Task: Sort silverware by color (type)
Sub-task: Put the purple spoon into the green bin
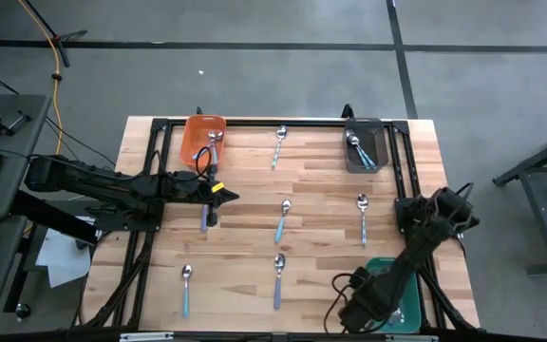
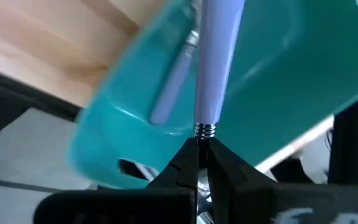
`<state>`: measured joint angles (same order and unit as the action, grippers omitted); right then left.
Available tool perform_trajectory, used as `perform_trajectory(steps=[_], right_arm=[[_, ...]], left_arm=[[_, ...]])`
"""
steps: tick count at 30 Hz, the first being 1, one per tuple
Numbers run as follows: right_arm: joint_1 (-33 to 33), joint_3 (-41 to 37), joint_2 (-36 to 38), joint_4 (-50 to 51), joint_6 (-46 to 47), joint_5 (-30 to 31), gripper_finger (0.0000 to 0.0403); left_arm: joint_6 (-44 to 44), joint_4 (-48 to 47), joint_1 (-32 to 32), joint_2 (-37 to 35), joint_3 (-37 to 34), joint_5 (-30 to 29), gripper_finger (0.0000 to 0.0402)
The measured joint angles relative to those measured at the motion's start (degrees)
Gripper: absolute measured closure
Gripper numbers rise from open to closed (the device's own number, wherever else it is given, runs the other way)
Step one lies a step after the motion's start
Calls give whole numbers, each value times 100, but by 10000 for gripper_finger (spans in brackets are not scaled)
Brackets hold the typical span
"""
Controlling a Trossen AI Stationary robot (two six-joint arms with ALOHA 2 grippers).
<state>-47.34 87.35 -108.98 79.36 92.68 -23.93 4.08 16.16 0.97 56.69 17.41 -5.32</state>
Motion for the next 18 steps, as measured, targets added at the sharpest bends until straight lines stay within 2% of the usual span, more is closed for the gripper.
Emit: perform_trajectory(steps=[7,14,18], right_arm=[[-45,-591,184,-478,634,-357,403],[85,-1815,282,-1826,295,-353,401],[177,-2392,290,-2200,10,-352,401]], left_arm=[[-98,-6,-2,-1,0,0,401],[-101,-43,-2,0,0,0,401],[-101,-27,-2,0,0,0,401]])
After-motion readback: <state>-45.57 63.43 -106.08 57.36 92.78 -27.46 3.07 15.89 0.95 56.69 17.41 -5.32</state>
